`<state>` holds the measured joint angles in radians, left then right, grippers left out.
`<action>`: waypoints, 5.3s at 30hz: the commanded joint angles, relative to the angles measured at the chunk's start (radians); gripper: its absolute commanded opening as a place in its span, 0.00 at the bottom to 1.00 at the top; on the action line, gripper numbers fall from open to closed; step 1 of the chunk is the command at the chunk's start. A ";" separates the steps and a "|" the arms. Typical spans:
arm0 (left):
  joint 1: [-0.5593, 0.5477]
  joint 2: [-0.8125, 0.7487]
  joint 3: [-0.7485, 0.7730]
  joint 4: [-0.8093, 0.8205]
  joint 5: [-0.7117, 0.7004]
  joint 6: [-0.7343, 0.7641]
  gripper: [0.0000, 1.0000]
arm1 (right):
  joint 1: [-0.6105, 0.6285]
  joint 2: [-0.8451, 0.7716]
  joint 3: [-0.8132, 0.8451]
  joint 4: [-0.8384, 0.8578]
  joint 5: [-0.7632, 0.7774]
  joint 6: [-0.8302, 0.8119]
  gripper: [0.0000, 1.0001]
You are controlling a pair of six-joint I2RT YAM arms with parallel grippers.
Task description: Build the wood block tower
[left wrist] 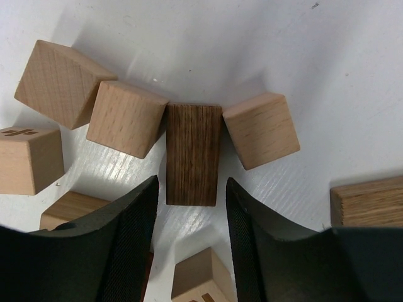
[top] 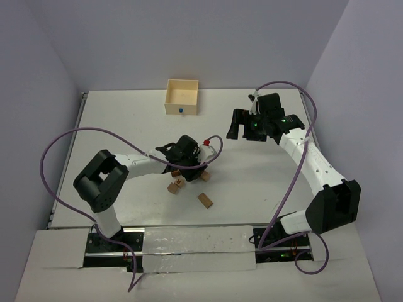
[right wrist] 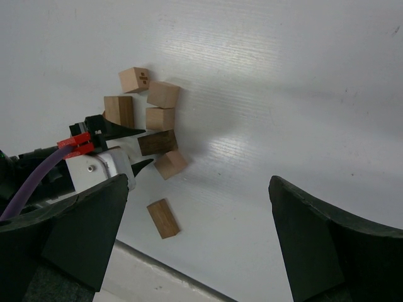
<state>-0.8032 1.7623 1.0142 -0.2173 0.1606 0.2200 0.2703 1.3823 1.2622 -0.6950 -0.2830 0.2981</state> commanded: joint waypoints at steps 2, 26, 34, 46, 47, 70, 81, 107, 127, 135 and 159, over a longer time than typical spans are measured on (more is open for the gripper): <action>0.001 0.006 0.017 0.053 -0.009 0.019 0.51 | -0.002 -0.014 0.009 0.028 -0.016 0.001 1.00; -0.072 -0.263 0.013 -0.076 0.173 -0.132 0.06 | -0.002 -0.097 -0.009 0.089 -0.083 -0.097 1.00; 0.194 -0.382 0.057 -0.029 0.486 -0.432 0.00 | -0.001 -0.121 0.046 0.108 -0.095 -0.206 0.97; 0.414 -0.378 -0.383 1.629 0.952 -1.797 0.00 | 0.021 -0.220 -0.041 0.259 -0.295 -0.441 0.94; 0.417 -0.351 -0.408 1.729 0.920 -1.926 0.00 | 0.022 -0.215 -0.042 0.266 -0.337 -0.465 0.95; 0.570 -0.446 -0.332 2.084 0.647 -2.417 0.00 | 0.397 -0.321 -0.058 0.878 -0.328 -0.260 0.99; 0.564 -0.563 -0.296 2.087 0.672 -2.488 0.00 | 0.470 -0.297 -0.098 0.983 -0.384 -0.397 1.00; 0.486 -0.568 -0.301 2.086 0.692 -2.509 0.00 | 0.509 -0.170 -0.115 1.159 -0.330 -0.567 1.00; 0.475 -0.551 -0.313 2.083 0.697 -2.506 0.00 | 0.537 -0.143 -0.068 1.161 -0.320 -0.538 0.96; 0.473 -0.549 -0.305 2.084 0.697 -2.504 0.00 | 0.538 -0.145 -0.075 1.144 -0.303 -0.564 0.81; 0.467 -0.548 -0.330 2.057 0.721 -2.499 0.35 | 0.543 -0.147 -0.055 1.047 -0.278 -0.631 0.48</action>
<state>-0.3275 1.2140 0.6846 1.2938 0.8556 -2.0045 0.8047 1.2419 1.1548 0.3796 -0.5870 -0.3010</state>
